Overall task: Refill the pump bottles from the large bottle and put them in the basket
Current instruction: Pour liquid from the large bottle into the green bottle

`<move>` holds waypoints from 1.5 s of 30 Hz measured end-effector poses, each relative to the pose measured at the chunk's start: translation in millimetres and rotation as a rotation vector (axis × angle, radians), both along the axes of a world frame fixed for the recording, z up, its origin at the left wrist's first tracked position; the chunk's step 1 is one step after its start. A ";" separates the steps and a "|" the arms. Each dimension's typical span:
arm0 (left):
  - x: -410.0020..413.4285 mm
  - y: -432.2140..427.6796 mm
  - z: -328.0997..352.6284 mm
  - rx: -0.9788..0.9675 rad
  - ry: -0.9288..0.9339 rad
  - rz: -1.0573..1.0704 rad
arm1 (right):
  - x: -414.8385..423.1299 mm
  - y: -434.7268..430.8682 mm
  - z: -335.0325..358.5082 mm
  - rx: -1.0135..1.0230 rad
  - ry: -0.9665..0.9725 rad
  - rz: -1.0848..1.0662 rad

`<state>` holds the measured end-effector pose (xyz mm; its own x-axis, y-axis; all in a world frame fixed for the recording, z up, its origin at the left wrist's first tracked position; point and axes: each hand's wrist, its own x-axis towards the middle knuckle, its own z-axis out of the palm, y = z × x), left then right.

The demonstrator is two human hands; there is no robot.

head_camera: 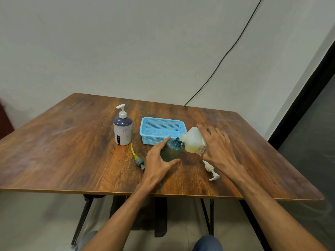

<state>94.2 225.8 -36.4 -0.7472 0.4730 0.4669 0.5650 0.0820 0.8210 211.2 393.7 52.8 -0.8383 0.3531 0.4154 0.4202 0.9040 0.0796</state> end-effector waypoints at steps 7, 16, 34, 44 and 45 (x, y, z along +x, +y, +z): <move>-0.5 -0.6 -0.5 0.013 0.012 -0.002 | 0.5 -0.9 2.5 0.022 -0.019 -0.005; -0.5 -1.1 -0.4 0.004 0.016 -0.002 | 0.6 -2.2 2.3 0.019 -0.028 -0.009; 2.4 -1.7 -4.9 -0.012 -0.006 -0.018 | 2.2 -3.9 -0.1 0.016 -0.037 -0.008; 3.4 -0.9 -4.4 -0.022 -0.020 -0.025 | 2.8 -2.0 -2.8 0.001 -0.033 -0.003; 3.2 -0.7 -4.5 -0.022 -0.018 -0.025 | 2.9 -2.0 -3.1 -0.005 -0.031 -0.003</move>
<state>97.4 225.1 -40.8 -0.7431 0.5018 0.4427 0.5522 0.0863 0.8292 214.1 391.6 49.7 -0.8497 0.3574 0.3877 0.4199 0.9033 0.0876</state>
